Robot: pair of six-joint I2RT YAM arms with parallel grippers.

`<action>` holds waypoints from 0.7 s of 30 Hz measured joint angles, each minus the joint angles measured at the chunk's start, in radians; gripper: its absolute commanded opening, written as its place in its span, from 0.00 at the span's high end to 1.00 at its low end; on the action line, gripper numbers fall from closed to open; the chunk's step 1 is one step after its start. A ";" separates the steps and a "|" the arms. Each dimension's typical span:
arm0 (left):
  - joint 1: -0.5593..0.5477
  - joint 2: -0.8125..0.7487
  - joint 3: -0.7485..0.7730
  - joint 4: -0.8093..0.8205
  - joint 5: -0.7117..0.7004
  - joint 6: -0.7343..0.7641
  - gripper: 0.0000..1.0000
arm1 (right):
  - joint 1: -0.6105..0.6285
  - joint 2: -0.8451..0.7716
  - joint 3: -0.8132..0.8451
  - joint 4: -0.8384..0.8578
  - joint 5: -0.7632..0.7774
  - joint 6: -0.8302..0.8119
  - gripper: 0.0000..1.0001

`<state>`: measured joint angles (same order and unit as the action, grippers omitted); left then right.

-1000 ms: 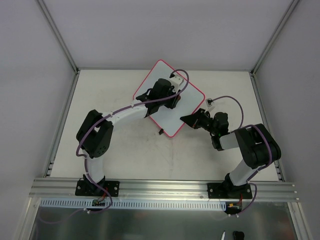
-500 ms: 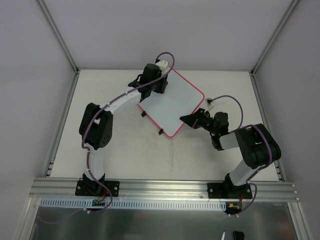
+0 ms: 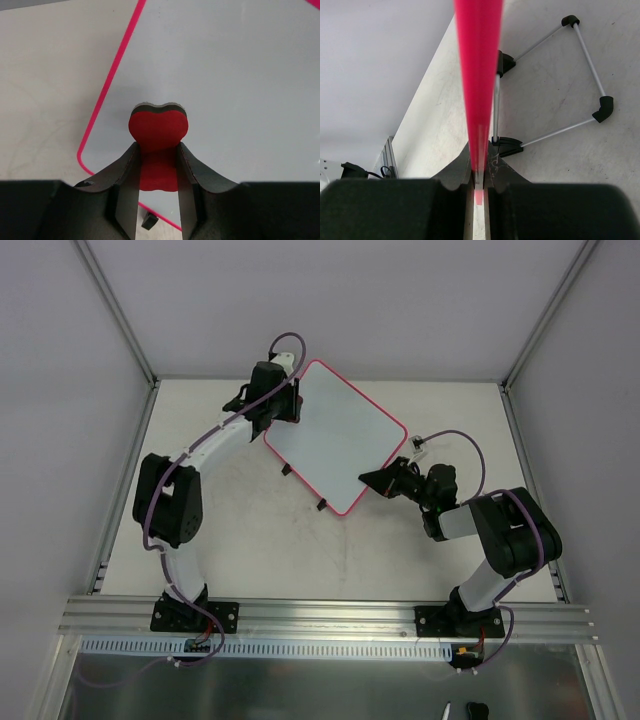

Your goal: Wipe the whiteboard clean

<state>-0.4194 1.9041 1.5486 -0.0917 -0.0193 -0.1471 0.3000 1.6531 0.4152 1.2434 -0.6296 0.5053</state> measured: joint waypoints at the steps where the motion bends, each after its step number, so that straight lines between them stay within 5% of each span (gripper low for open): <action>1: 0.005 -0.025 -0.015 -0.001 -0.011 -0.008 1.00 | 0.000 0.000 0.000 0.000 0.000 0.000 1.00; 13: 0.042 -0.275 -0.278 -0.026 -0.107 -0.167 1.00 | 0.000 0.000 0.000 0.000 -0.003 0.000 0.98; 21: 0.062 -0.304 -0.456 -0.100 -0.188 -0.261 1.00 | 0.000 0.000 0.000 0.000 -0.003 0.003 0.92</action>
<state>-0.3573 1.6001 1.0927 -0.1913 -0.2070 -0.4084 0.2996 1.6531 0.4152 1.2434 -0.6327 0.5079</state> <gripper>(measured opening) 0.291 0.083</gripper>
